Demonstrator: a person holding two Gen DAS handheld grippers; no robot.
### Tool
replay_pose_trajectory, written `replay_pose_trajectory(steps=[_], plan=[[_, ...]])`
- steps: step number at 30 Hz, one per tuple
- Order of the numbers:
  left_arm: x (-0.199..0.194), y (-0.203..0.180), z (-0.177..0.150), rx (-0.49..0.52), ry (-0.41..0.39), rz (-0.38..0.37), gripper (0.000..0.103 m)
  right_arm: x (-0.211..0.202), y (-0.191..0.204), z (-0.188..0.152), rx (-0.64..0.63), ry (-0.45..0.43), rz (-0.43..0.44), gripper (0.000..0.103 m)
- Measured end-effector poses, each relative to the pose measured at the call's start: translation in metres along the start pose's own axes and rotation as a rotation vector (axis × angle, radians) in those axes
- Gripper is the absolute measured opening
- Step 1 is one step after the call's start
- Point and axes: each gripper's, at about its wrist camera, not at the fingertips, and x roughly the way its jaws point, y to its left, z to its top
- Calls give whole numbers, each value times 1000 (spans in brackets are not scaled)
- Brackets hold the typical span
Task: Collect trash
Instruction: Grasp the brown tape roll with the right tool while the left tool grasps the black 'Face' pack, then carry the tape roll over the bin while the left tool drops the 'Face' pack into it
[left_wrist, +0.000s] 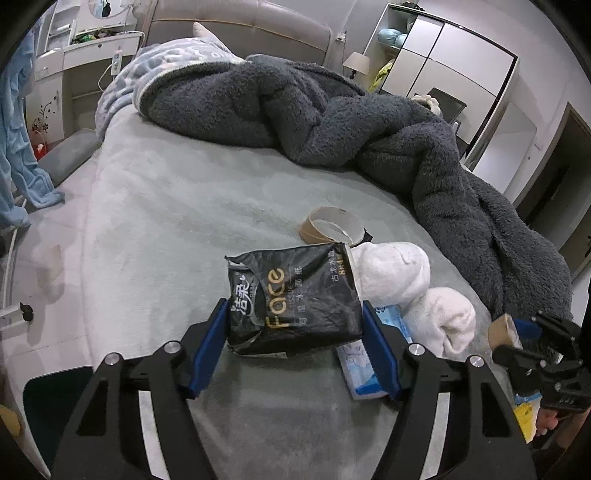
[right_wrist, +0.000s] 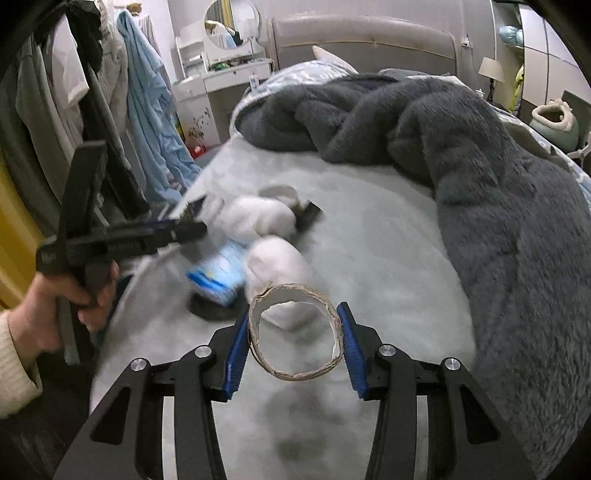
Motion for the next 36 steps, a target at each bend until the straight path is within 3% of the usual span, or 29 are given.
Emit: replay_pose_trajectory(steps=[17,36], plan=[[-53,31,-13,-3,-34,122,72,17,36,39,68,-44,78,46],[-59,92,-31,-47,90,274,72,34,90,65,42,-42,131,46]])
